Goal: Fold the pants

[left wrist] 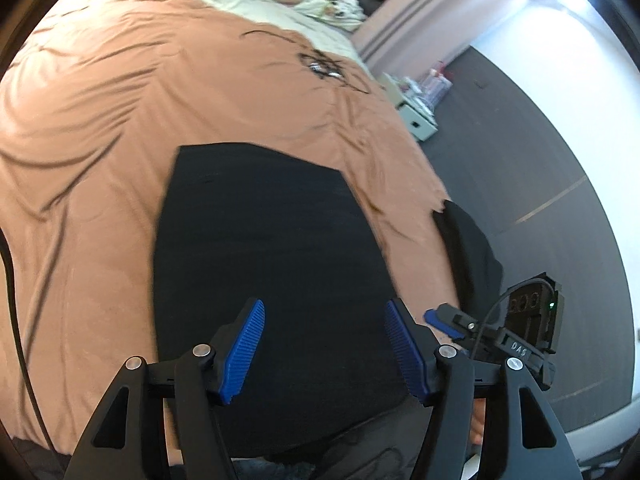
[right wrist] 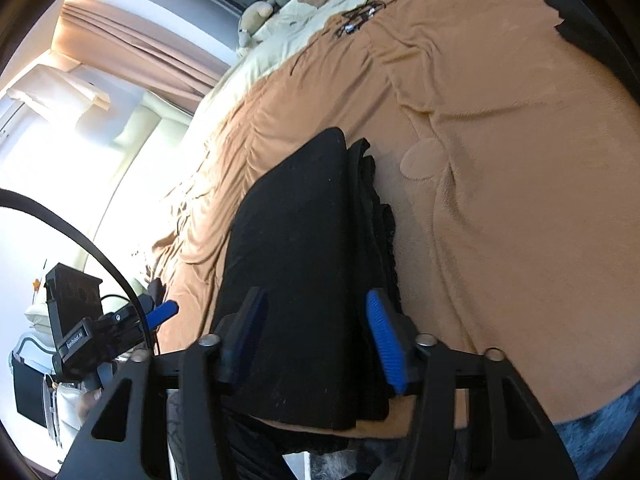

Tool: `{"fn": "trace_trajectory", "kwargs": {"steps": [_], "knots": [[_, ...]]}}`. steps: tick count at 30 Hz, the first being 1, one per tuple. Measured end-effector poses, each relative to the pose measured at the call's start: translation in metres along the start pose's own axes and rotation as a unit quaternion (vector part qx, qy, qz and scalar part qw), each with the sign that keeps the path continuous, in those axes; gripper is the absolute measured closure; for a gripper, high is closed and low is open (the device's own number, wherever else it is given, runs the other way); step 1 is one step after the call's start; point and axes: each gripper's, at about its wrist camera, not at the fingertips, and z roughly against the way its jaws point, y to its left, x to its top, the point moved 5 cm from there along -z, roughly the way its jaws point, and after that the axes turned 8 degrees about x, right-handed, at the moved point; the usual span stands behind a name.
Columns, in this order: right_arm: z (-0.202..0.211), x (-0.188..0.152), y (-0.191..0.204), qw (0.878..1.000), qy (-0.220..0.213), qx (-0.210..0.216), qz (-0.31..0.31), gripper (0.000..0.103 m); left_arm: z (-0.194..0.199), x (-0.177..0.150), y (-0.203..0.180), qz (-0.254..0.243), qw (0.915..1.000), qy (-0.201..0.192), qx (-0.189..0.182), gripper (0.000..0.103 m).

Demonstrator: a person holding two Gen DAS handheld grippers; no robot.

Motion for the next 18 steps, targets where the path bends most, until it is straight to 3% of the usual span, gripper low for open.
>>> {"fn": "trace_trajectory", "kwargs": {"steps": [6, 13, 18], "knots": [[-0.015, 0.009, -0.004, 1.000, 0.017, -0.010, -0.007, 0.059, -0.004, -0.001, 0.038, 0.033, 0.9992, 0.006, 0.024, 0.038], [-0.021, 0.016, -0.001, 1.000, 0.025, -0.010, -0.005, 0.079, -0.017, -0.009, 0.067, 0.047, 0.9972, 0.026, 0.052, 0.038], [-0.020, 0.022, -0.003, 1.000, 0.023, -0.011, -0.005, 0.079, -0.031, -0.017, 0.082, 0.060, 0.9955, 0.046, 0.058, 0.038]]}}
